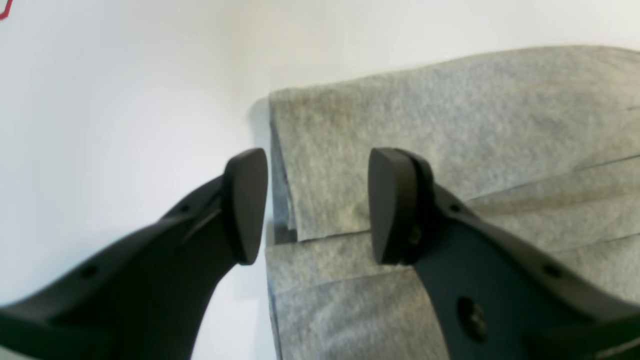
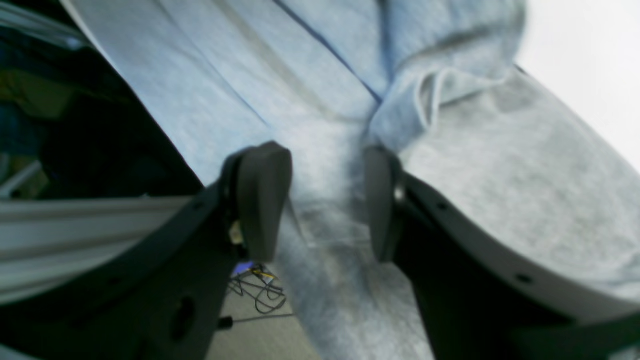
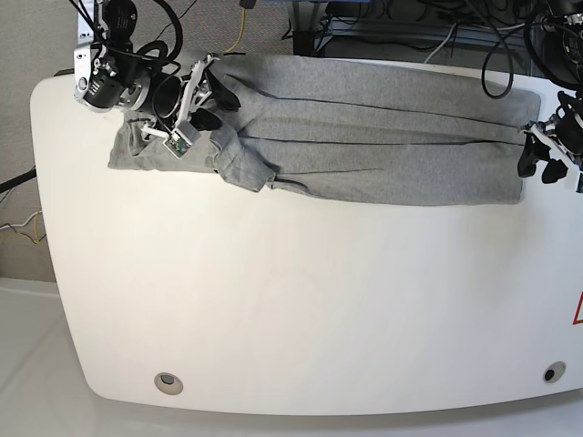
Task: Fold the T-shirt properly
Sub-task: 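Drag the grasped sleeve with the right gripper onto the folded shirt, then press the right gripper down on the sleeve end and adjust its hold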
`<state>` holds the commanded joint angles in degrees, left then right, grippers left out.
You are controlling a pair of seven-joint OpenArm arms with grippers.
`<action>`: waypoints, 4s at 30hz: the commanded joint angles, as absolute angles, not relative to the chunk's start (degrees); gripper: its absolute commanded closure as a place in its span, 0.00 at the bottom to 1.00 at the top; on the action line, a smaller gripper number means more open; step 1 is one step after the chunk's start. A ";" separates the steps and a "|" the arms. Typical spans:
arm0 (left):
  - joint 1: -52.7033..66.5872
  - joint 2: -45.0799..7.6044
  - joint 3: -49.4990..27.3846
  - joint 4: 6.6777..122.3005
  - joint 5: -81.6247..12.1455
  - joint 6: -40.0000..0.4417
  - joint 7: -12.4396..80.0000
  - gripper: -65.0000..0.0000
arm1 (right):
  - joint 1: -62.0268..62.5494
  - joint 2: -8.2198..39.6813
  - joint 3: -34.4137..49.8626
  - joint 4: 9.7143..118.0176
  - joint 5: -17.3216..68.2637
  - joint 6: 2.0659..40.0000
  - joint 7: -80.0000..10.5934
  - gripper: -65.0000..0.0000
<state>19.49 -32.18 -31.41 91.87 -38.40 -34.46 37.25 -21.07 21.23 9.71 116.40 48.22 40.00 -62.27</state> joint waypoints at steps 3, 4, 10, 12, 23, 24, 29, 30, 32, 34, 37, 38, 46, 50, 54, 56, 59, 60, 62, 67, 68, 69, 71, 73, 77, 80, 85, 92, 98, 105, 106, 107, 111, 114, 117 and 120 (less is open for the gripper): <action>19.46 -32.14 -31.32 91.91 -38.41 -34.44 37.12 0.53 | -21.25 20.47 10.54 116.61 49.02 40.00 -62.60 0.58; 19.44 -32.15 -31.31 91.93 -38.38 -34.43 37.12 0.53 | -21.30 20.19 10.81 116.72 49.24 40.00 -62.70 0.58; 19.42 -32.07 -31.15 91.89 -38.47 -34.48 36.70 0.54 | -21.32 18.86 11.21 117.00 49.52 40.00 -63.89 0.66; 19.21 -32.16 -31.21 91.96 -38.48 -34.40 37.19 0.53 | -21.22 18.13 11.77 116.71 48.86 40.00 -64.59 0.76; 19.17 -32.46 -31.05 91.88 -38.37 -34.42 36.63 0.53 | -20.57 12.50 12.01 116.32 46.32 40.00 -63.13 1.00; 19.20 -32.47 -31.03 91.84 -38.34 -34.45 36.59 0.53 | -20.55 12.19 11.97 116.27 46.12 40.00 -62.93 1.00; 18.95 -32.47 -30.92 91.67 -38.36 -34.44 36.73 0.53 | -20.58 10.41 12.06 116.22 42.67 40.00 -61.14 0.92; 18.84 -32.46 -30.88 91.66 -38.34 -34.44 36.81 0.53 | -20.51 10.01 12.16 116.27 41.48 40.00 -60.64 0.89; 18.64 -32.43 -30.96 91.75 -38.34 -34.39 36.87 0.52 | -20.33 9.20 12.35 116.30 38.45 40.00 -59.72 0.82; 18.75 -32.57 -31.03 92.04 -38.21 -34.27 37.09 0.52 | -19.86 7.85 12.03 116.15 33.80 40.00 -59.39 0.73; 18.63 -32.53 -31.01 92.04 -38.13 -34.19 37.24 0.52 | -19.77 7.21 11.99 116.23 29.65 40.00 -58.69 0.57; 18.56 -32.49 -30.99 92.02 -38.11 -34.15 37.33 0.52 | -19.77 7.05 11.94 116.25 28.45 40.00 -58.50 0.51; 18.56 -32.81 -31.21 91.92 -37.75 -34.14 37.09 0.52 | -18.96 8.10 4.99 115.56 28.81 40.00 -60.36 0.39; 18.57 -32.75 -31.25 91.94 -37.77 -34.16 37.17 0.52 | -18.48 8.72 2.09 115.13 30.06 40.00 -62.62 0.40; 18.24 -32.77 -31.42 91.83 -37.87 -34.43 37.79 0.51 | -17.44 9.83 -1.68 115.41 29.39 40.00 -65.09 0.40; 18.24 -32.75 -31.43 91.78 -37.91 -34.41 37.86 0.51 | -17.43 9.91 -2.14 115.48 29.21 40.00 -65.31 0.40; 18.28 -32.72 -31.37 91.80 -37.80 -34.38 37.89 0.51 | -17.41 9.97 -2.30 115.54 28.79 40.00 -65.28 0.40; 18.30 -32.72 -31.35 91.79 -37.81 -34.40 37.93 0.51 | -17.41 9.98 -2.30 115.59 28.71 40.00 -65.24 0.40; 18.25 -32.77 -31.31 91.78 -37.73 -34.37 37.89 0.51 | -17.40 9.93 -2.03 115.64 28.56 40.00 -65.06 0.40; 18.28 -32.80 -31.23 92.07 -37.60 -34.37 37.30 0.51 | -16.23 9.84 -1.62 116.03 27.87 40.00 -62.61 0.39; 18.27 -32.83 -31.23 92.10 -37.63 -34.36 37.27 0.51 | -16.19 9.79 -1.31 116.02 27.92 40.00 -62.10 0.39; 18.26 -32.83 -31.22 92.07 -37.58 -34.37 37.25 0.51 | -16.10 9.79 -1.05 116.08 27.95 40.00 -61.51 0.40; 18.23 -32.81 -31.21 92.07 -37.59 -34.44 37.26 0.51 | -15.89 9.82 -0.65 116.24 28.05 40.00 -60.40 0.42; 18.20 -32.76 -31.20 92.07 -37.66 -34.54 37.35 0.51 | -15.68 9.87 -0.52 116.42 28.13 40.00 -59.46 0.46; 18.11 -32.61 -31.27 91.78 -37.93 -34.28 37.45 0.50 | -15.38 9.66 -1.14 115.57 28.47 40.00 -58.56 0.70; 17.95 -32.56 -31.18 91.69 -38.05 -34.27 37.52 0.49 | -14.81 9.36 -1.83 113.95 28.10 40.00 -58.39 0.93; 18.11 -32.79 -31.25 91.69 -38.14 -34.71 37.51 0.46 | -13.92 8.64 -0.43 108.02 29.19 40.00 -57.33 1.00; 19.12 -33.15 -31.43 91.23 -38.25 -35.24 37.96 0.41 | -13.97 8.22 6.27 105.15 36.34 40.00 -56.23 1.00; 18.74 -33.75 -32.19 91.05 -38.41 -35.46 40.10 0.33 | -12.78 8.44 9.29 103.25 37.56 40.00 -58.42 1.00; 18.78 -33.97 -33.11 90.69 -38.73 -36.21 42.89 0.27 | -12.12 8.78 7.17 103.68 37.51 40.00 -60.63 1.00; 18.84 -33.96 -33.13 90.67 -38.74 -36.28 43.05 0.26 | -11.93 8.82 6.69 103.73 37.62 40.00 -60.78 1.00; 18.82 -33.88 -32.83 90.76 -38.80 -36.07 43.05 0.27 | -11.32 8.88 5.98 104.24 37.44 39.04 -60.42 1.00; 18.99 -33.81 -32.32 90.58 -38.89 -35.85 43.06 0.31 | -10.16 9.04 2.28 104.95 36.97 35.96 -59.73 1.00; 19.08 -33.80 -32.22 90.33 -38.87 -35.94 43.30 0.32 | -9.95 9.10 -0.15 105.26 36.42 34.23 -59.40 1.00; 19.18 -33.86 -32.05 90.29 -38.94 -35.84 43.62 0.33 | -10.08 9.10 -1.61 105.76 35.49 33.55 -59.20 1.00; 19.54 -34.02 -32.07 90.90 -38.82 -35.54 43.45 0.34 | -10.42 9.05 -3.04 107.35 34.17 33.49 -58.75 1.00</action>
